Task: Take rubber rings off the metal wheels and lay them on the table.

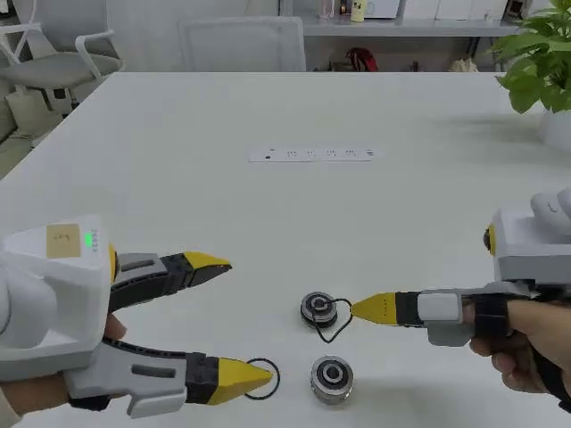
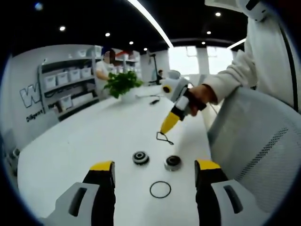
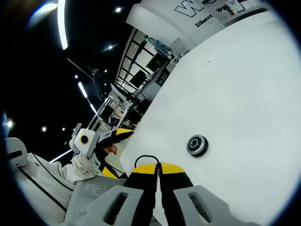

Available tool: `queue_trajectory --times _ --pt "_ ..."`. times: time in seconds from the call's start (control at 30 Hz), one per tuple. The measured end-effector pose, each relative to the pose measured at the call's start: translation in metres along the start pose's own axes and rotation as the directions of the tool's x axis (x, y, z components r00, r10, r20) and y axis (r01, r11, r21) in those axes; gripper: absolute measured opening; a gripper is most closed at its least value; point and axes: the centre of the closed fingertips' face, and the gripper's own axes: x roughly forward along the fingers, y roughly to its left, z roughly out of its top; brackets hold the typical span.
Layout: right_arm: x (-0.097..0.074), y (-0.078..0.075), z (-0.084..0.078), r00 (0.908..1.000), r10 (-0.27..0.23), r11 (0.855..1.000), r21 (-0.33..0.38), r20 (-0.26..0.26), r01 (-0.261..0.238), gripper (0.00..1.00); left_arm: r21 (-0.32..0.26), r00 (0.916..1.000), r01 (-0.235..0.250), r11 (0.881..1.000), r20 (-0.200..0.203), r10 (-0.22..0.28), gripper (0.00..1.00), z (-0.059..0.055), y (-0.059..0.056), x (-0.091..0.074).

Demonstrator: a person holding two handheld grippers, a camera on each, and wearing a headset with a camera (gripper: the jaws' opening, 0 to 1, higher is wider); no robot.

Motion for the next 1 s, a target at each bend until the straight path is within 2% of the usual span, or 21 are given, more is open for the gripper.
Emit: queue_trajectory --times 0.1,0.17,0.4,0.5,0.67,0.83,1.0 --pt "0.0 0.003 0.002 0.9999 0.009 1.0 0.008 0.008 -0.009 0.0 -0.017 0.9996 -0.002 1.0 -0.028 0.002 0.72 -0.01 -0.003 -0.005" --pt "0.001 0.007 0.004 0.9997 0.017 1.0 0.01 0.016 -0.017 0.0 -0.024 0.9994 -0.014 1.0 -0.032 0.014 0.73 -0.014 -0.003 -0.009" --pt "0.002 0.015 0.008 0.9993 0.029 1.0 0.0 0.025 -0.029 0.0 -0.107 0.9955 -0.094 0.99 0.005 0.095 0.78 -0.021 0.009 -0.025" --pt "0.003 0.016 0.009 0.9991 0.033 0.999 0.0 0.027 -0.033 0.0 -0.135 0.9933 -0.11 0.985 0.023 0.114 0.81 -0.021 0.011 -0.029" --pt "0.005 0.018 0.009 0.9993 0.027 1.0 -0.007 0.026 -0.026 0.0 -0.145 0.9889 -0.142 0.979 0.023 0.147 0.87 -0.025 0.014 -0.034" --pt "0.01 0.019 0.007 0.9998 0.011 1.0 -0.023 0.019 -0.011 0.0 -0.164 0.9885 -0.143 0.976 0.026 0.149 0.91 -0.027 0.013 -0.036" --pt "0.015 0.018 0.003 0.9999 -0.016 0.998 -0.055 0.0 0.016 0.0 -0.159 0.9902 -0.134 0.978 0.018 0.139 1.0 -0.029 0.01 -0.033"
